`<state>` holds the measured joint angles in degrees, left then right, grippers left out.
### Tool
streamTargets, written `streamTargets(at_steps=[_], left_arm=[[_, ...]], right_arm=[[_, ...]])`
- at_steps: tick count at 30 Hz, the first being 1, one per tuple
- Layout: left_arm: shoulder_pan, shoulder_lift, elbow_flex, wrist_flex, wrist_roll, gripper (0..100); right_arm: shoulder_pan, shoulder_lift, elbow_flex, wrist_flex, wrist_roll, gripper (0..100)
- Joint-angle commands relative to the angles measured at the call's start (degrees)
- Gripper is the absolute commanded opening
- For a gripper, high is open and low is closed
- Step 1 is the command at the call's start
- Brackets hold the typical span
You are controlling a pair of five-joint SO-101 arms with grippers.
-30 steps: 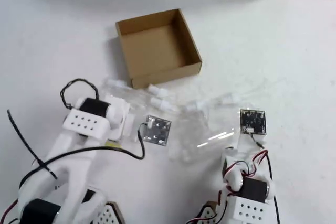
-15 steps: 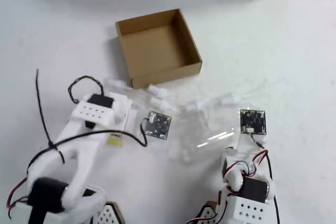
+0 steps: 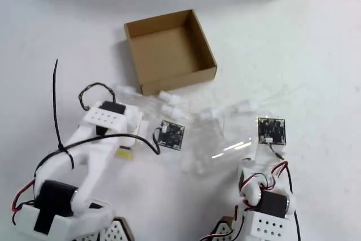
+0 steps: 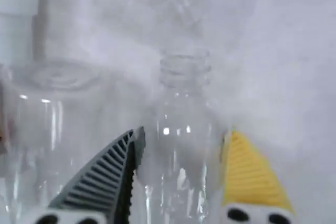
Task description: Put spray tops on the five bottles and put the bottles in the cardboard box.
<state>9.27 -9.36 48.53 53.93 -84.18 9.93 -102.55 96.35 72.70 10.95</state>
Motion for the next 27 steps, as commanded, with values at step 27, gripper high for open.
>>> streamTargets(at_steps=[27], left_arm=[[-17.6,-0.1,-2.4,15.0,60.2,8]], right_arm=[[0.7,-0.6,0.5,0.0,0.4,4.5]])
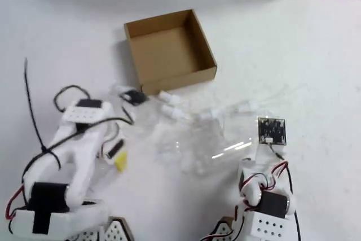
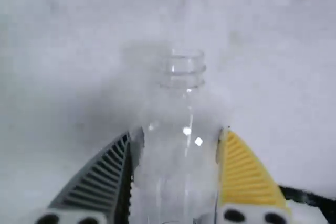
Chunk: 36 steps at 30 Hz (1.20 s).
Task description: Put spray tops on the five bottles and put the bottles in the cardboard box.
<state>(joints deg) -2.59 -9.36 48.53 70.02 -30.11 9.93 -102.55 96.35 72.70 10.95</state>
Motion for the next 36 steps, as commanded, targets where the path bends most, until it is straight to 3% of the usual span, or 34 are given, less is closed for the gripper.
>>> streamTargets(at_steps=[1,8,18,26,33,36], left_arm=[[-7.3,-0.1,-2.4,-1.5,7.0,8],[-10.4,-0.1,-1.0,-11.4,16.6,10],[-10.5,-0.1,-4.3,-11.2,22.9,26],[-10.8,-0.1,-12.2,-2.6,22.6,34],[-10.5,-0.1,-13.5,-2.4,22.5,34],[-10.7,-0.1,-13.5,-2.5,18.2,34]], right_arm=[[0.7,-0.6,0.5,0.0,0.4,4.5],[0.7,-0.6,0.5,0.0,0.4,4.4],[0.7,-0.6,0.5,0.0,0.4,4.4],[0.7,-0.6,0.5,0.0,0.4,4.4],[0.7,-0.6,0.5,0.0,0.4,4.5],[0.7,-0.6,0.5,0.0,0.4,4.5]])
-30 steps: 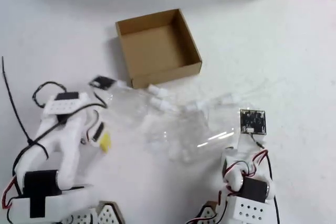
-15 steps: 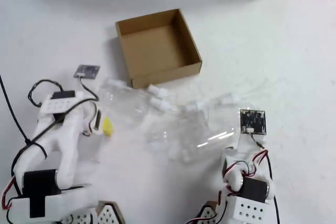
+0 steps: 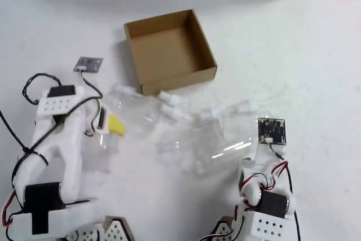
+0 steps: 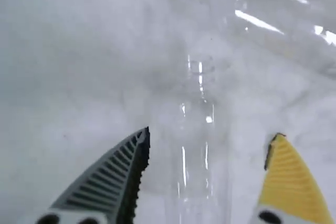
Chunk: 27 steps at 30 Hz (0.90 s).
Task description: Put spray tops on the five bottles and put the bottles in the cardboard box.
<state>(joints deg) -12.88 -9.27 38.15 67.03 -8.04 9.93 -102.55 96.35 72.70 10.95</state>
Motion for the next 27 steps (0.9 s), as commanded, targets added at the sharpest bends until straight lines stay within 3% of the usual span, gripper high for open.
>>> streamTargets(at_steps=[1,20,27], left_arm=[[-0.5,-0.1,-3.2,0.4,-5.4,33],[-0.5,0.7,-2.6,-4.6,-5.8,33],[-0.6,8.6,-5.3,-6.3,-5.0,33]], right_arm=[[0.7,-0.6,0.5,0.0,0.4,4.5],[0.7,-0.6,0.5,0.0,0.4,4.5],[0.7,-0.6,0.5,0.0,0.4,4.5]])
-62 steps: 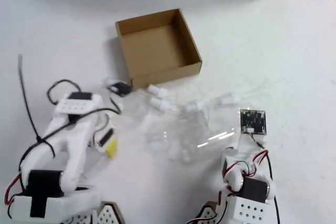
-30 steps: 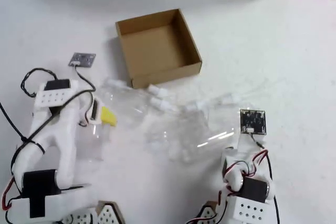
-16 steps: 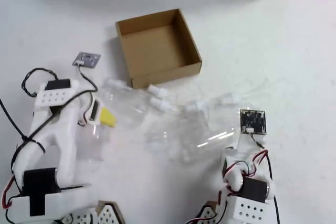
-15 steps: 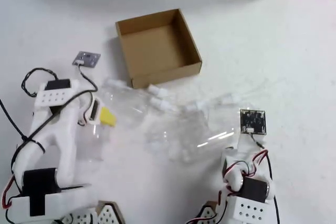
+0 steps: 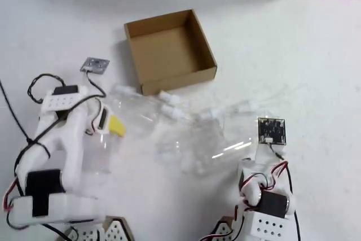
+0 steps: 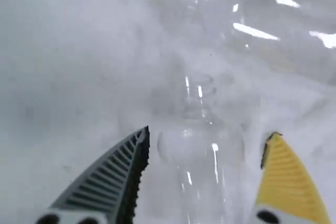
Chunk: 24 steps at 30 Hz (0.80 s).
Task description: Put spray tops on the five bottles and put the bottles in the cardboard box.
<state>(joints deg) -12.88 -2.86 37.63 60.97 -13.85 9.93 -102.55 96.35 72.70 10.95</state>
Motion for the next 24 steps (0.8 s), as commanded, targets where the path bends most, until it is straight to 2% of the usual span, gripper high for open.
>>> streamTargets(at_steps=[1,9,18,23,24], left_arm=[[-0.6,2.2,-4.7,-0.1,0.7,33],[-0.2,2.6,-4.3,-0.1,0.9,32],[0.0,2.7,-3.3,-1.7,0.4,17],[0.0,2.6,-3.4,-1.7,0.3,1],[0.0,2.4,-3.4,-1.7,0.3,2]], right_arm=[[0.7,-0.6,0.5,0.0,0.4,4.5],[0.7,-0.6,0.5,0.0,0.4,4.5],[0.7,-0.6,0.5,0.0,0.4,4.5],[0.7,-0.6,0.5,0.0,0.4,4.5],[0.7,-0.7,0.5,-0.1,0.4,4.5]])
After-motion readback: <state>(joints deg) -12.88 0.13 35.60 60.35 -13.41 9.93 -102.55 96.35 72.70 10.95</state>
